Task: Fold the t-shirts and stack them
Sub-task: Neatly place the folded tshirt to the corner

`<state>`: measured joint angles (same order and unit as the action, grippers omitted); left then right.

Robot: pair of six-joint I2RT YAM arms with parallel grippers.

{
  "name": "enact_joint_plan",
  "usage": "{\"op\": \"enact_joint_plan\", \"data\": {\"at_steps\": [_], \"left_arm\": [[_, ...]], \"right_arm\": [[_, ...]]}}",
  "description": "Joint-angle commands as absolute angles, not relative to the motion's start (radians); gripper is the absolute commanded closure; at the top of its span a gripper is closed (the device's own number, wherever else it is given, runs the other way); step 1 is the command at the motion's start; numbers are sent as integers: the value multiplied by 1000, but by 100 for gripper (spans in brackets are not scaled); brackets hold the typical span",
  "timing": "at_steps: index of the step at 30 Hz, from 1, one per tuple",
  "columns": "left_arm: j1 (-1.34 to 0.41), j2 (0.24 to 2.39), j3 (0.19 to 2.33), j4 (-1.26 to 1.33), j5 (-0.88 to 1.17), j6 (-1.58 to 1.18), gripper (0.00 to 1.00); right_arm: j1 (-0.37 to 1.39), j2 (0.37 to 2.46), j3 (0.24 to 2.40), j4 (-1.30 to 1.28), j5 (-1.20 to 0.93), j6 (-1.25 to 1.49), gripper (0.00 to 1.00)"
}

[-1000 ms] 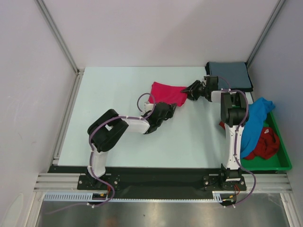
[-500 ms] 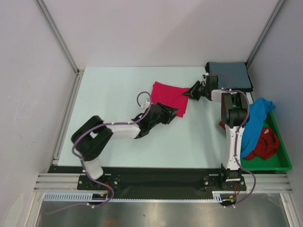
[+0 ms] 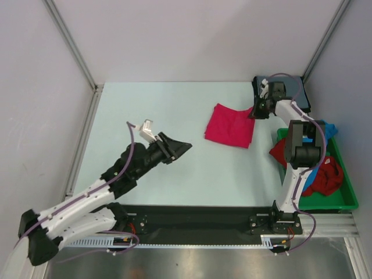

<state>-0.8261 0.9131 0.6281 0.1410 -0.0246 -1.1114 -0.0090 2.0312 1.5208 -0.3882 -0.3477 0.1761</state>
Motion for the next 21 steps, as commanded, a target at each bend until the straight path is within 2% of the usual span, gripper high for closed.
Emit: {"op": "enact_joint_plan", "data": {"at_steps": [1, 7, 14, 21], "left_arm": [[-798, 795, 595, -59, -110, -895, 49], [-744, 718, 598, -138, -71, -762, 48], [-710, 736, 584, -147, -18, -680, 49], [-709, 790, 646, -187, -78, -588, 47]], "right_arm": [[-44, 1948, 1638, -584, -174, -21, 100], [-67, 1919, 1765, -609, -38, -118, 100], [-89, 2022, 1981, -621, -6, -170, 100], [-77, 2141, 2202, -670, 90, -265, 100]]}}
